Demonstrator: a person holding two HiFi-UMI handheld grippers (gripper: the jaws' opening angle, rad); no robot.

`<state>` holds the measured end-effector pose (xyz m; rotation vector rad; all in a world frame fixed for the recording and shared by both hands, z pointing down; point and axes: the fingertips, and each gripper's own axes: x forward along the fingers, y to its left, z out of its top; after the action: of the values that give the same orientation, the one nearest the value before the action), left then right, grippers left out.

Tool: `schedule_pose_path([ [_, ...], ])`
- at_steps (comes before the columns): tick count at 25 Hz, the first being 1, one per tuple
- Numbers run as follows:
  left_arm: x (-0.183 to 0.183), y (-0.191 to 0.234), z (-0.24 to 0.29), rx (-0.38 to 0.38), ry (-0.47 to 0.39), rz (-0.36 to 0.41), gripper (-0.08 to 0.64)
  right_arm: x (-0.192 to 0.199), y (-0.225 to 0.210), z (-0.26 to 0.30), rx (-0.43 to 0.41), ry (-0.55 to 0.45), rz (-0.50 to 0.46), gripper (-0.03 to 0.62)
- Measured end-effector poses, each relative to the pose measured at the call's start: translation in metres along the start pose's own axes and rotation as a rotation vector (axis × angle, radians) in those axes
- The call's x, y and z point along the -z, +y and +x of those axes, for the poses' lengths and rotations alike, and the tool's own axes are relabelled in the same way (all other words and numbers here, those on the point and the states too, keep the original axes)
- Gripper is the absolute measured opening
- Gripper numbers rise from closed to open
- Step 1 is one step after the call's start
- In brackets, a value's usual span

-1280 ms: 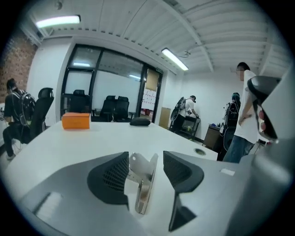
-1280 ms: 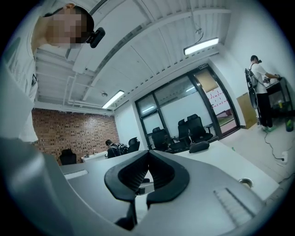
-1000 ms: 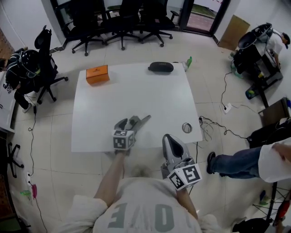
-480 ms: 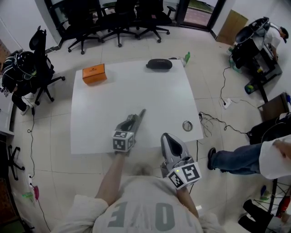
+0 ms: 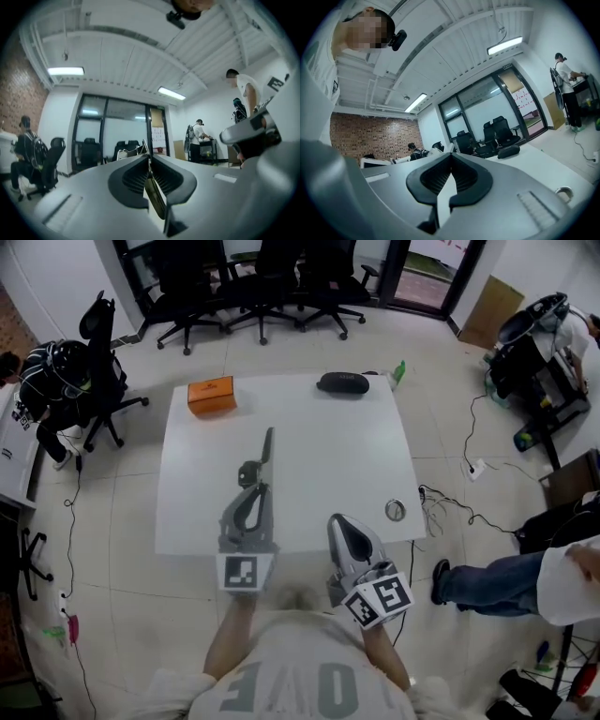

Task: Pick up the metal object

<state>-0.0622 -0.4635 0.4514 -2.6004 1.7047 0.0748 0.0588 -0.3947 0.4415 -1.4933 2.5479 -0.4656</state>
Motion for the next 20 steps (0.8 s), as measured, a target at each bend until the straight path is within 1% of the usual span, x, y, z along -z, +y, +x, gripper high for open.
schedule_pose_path([
  [1, -0.020, 0.001, -0.008, -0.017, -0.044, 0.028, 0.020, -0.003, 0.001, 0.003, -0.004, -0.008, 0.003, 0.011],
  [3, -0.045, 0.005, -0.024, -0.048, -0.100, 0.080, 0.020, -0.007, 0.003, 0.007, -0.008, -0.020, -0.001, 0.011],
  [5, -0.059, 0.010, -0.037, -0.078, -0.132, 0.113, 0.020, -0.010, 0.005, 0.009, -0.008, -0.032, 0.000, 0.011],
  [7, -0.065, 0.015, -0.046, -0.103, -0.148, 0.126, 0.020, -0.011, 0.008, 0.009, -0.008, -0.035, 0.004, 0.011],
  [10, -0.063, 0.018, -0.055, -0.119, -0.144, 0.120, 0.020, -0.007, 0.011, 0.007, -0.013, -0.027, 0.010, 0.011],
  [13, -0.060, 0.018, -0.061, -0.132, -0.138, 0.094, 0.020, -0.003, 0.013, 0.006, -0.017, -0.024, 0.024, 0.011],
  [17, -0.063, 0.016, -0.067, -0.126, -0.151, 0.082, 0.019, -0.004, 0.017, 0.003, -0.018, -0.027, 0.023, 0.011],
  [20, -0.065, 0.017, -0.069, -0.128, -0.158, 0.058, 0.019, -0.005, 0.017, 0.000, -0.004, -0.028, 0.026, 0.011],
])
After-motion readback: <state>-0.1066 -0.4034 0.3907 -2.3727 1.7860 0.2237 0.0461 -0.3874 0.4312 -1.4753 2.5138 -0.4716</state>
